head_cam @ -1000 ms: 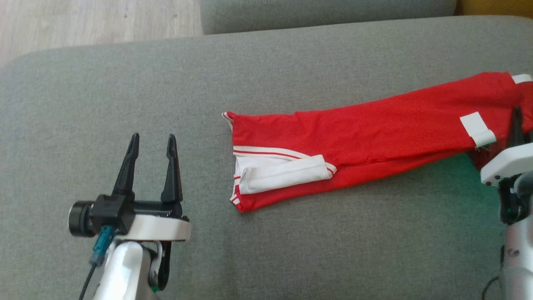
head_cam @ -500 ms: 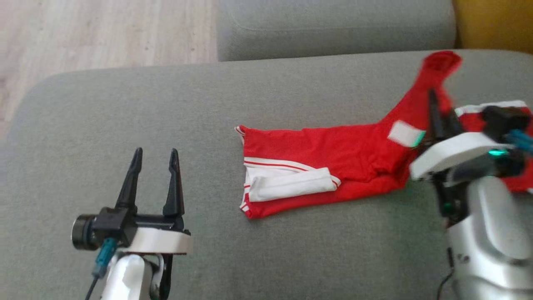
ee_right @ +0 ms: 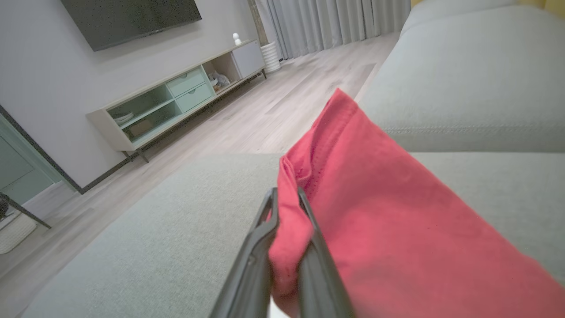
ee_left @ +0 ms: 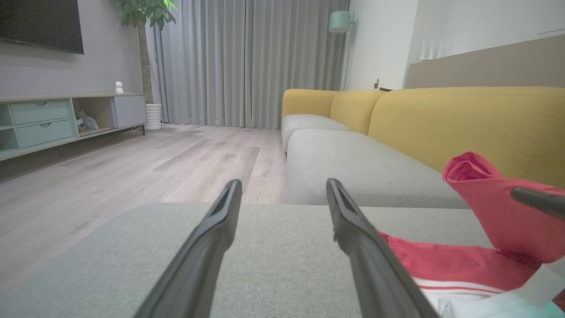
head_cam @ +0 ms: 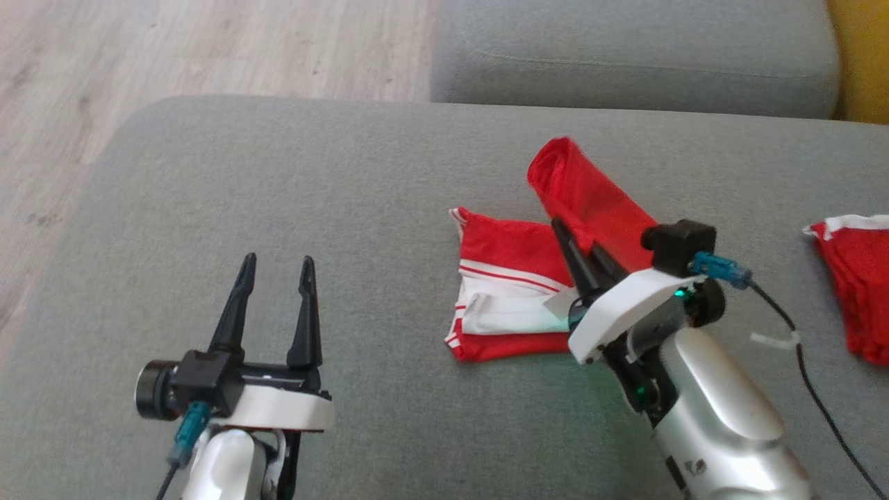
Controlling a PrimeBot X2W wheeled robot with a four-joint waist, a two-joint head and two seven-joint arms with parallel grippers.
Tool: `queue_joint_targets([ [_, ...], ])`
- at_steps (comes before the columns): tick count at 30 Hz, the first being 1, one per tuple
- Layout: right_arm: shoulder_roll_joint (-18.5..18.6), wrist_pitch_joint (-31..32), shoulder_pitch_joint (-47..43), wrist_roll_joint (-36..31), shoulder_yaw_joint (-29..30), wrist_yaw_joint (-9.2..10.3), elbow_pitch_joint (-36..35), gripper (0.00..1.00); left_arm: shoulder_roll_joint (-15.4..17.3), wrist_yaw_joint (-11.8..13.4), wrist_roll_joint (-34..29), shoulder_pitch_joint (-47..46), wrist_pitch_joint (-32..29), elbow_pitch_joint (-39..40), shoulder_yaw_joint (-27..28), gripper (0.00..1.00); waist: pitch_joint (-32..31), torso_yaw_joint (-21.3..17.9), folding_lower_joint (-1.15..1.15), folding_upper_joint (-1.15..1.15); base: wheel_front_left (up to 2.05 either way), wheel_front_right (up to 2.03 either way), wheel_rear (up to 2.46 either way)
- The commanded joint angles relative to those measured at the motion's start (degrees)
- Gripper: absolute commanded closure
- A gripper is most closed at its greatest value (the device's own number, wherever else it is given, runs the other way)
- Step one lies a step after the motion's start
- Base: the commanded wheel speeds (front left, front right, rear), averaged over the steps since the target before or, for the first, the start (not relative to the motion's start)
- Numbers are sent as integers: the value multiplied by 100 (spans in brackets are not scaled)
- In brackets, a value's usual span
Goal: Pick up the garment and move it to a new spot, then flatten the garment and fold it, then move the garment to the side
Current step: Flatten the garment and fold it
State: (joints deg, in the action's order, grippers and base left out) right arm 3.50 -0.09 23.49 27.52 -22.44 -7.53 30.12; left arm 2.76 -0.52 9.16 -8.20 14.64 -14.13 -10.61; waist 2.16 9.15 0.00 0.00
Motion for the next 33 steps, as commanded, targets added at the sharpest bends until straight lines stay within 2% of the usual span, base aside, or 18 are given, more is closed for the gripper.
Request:
queue_joint_targets([
  [1,-61,-82,275,110,-166,4,-125,100,12,16,22,-158,36,161,131,0,54,81,0,0,0,0,0],
  [11,-62,-397,423,577,-967,4,579,100,12,32,84,-204,36,85,-58,0,308,350,0,0,0,0,0],
  [18,-62,-519,490,878,-1488,4,883,100,12,45,91,-280,36,62,-59,0,358,372,0,0,0,0,0],
  [19,-62,-553,511,940,-1585,4,892,92,12,44,87,-281,36,53,-59,0,358,364,0,0,0,0,0],
  [20,-62,-581,532,998,-1671,4,910,0,12,46,82,-277,36,44,-59,0,351,350,0,0,0,0,0],
  [27,-62,-988,716,1419,-1763,4,892,0,12,50,61,-250,36,97,-23,0,285,151,0,0,0,0,0],
  [30,-62,-1234,853,1731,-1561,4,922,0,12,30,152,-238,36,226,26,0,237,21,0,0,0,0,0],
  [33,-62,-1411,1063,1608,-1232,4,1075,0,12,61,175,-209,36,329,86,0,192,-163,0,0,0,0,0],
])
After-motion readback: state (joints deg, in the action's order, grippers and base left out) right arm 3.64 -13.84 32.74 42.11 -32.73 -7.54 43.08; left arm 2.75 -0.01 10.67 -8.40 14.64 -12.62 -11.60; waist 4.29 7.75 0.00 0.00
